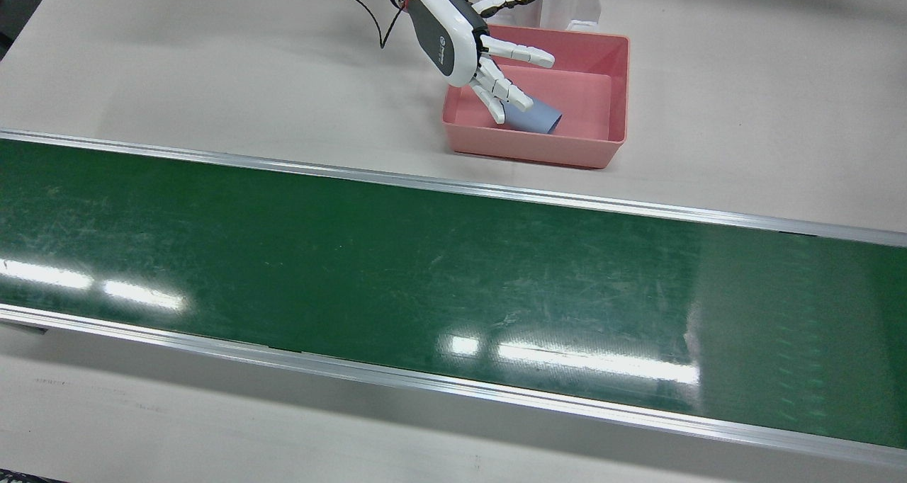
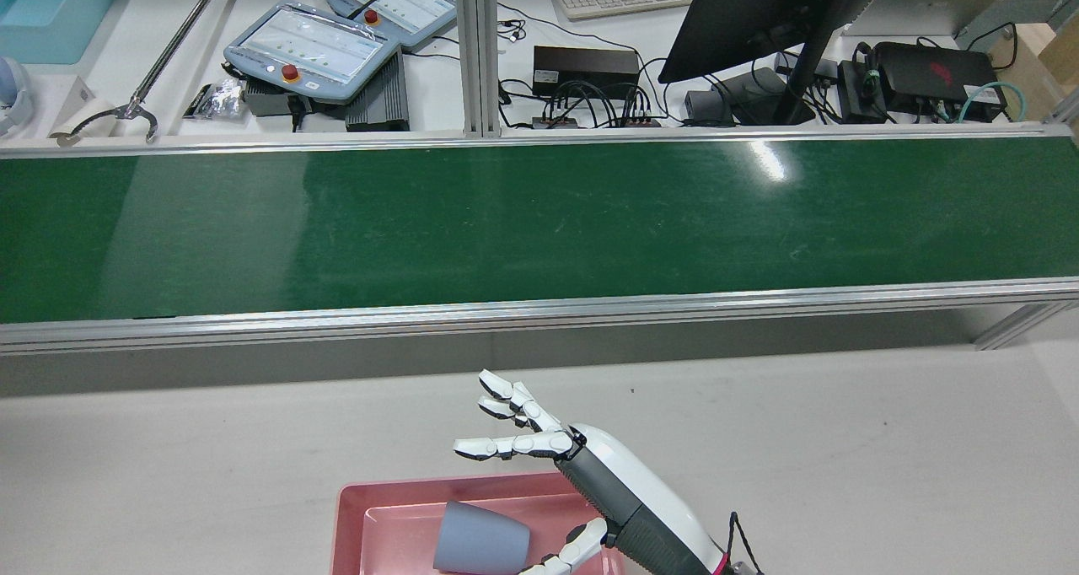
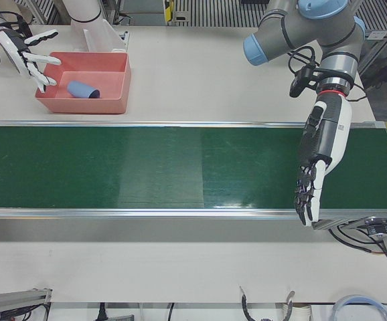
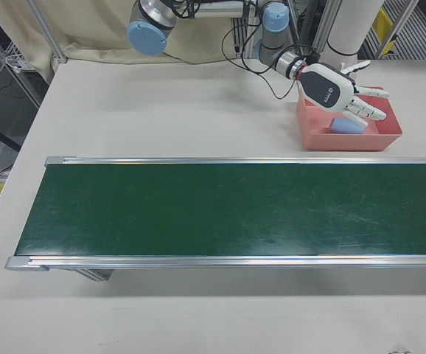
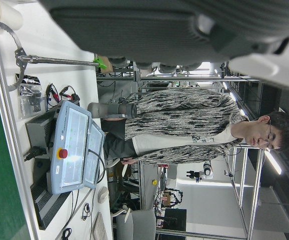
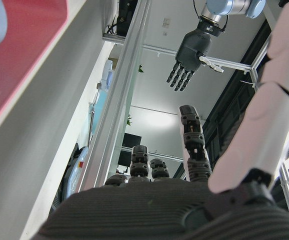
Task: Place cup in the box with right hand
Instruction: 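Open the right hand, release the cup, and withdraw upward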
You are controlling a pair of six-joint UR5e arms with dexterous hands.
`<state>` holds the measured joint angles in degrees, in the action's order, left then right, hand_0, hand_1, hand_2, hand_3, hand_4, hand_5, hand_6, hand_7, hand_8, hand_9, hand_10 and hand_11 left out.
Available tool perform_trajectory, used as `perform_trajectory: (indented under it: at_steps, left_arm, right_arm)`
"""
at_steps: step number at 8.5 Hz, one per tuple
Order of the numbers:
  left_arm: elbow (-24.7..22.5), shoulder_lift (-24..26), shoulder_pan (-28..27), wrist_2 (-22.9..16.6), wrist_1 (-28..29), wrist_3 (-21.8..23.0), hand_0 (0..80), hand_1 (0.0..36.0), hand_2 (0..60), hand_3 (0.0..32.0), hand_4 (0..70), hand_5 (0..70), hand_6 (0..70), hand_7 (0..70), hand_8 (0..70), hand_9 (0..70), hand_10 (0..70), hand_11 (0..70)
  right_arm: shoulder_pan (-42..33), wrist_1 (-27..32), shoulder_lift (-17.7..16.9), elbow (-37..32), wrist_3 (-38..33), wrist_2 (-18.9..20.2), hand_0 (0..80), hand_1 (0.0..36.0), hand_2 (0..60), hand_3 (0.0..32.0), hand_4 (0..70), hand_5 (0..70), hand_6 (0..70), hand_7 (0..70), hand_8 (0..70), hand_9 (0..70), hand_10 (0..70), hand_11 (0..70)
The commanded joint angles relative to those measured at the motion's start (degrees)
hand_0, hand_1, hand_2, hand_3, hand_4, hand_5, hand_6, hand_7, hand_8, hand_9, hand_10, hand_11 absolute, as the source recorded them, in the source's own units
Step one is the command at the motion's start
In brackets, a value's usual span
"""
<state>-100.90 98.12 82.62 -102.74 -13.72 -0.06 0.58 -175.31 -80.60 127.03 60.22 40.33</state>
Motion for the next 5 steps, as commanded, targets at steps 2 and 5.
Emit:
perform_trajectory:
  at_steps: [2,5]
  left_arm:
    - [0.00,-0.03,0.00,0.00,0.01,-0.03,0.0,0.0,0.0,0.0,0.0,0.0,0.0,0.0,0.0,0.0,0.0,0.0]
    - [0.00,-0.03,0.00,0.00,0.01,-0.03,0.0,0.0,0.0,0.0,0.0,0.0,0.0,0.0,0.0,0.0,0.0,0.0]
  right_arm:
    - [-8.01,-0.64,-5.16,5.94,-3.85,0.53,37.0,3.8,9.8,0.0,20.4,1.7,3.1,11.6,8.7,15.7,0.0,0.0]
    - [-24.24,-12.54,-9.58,5.25,-24.64,7.07,50.4,12.9,9.4,0.0,30.8,4.3,4.6,15.1,9.9,17.7,0.4,1.7]
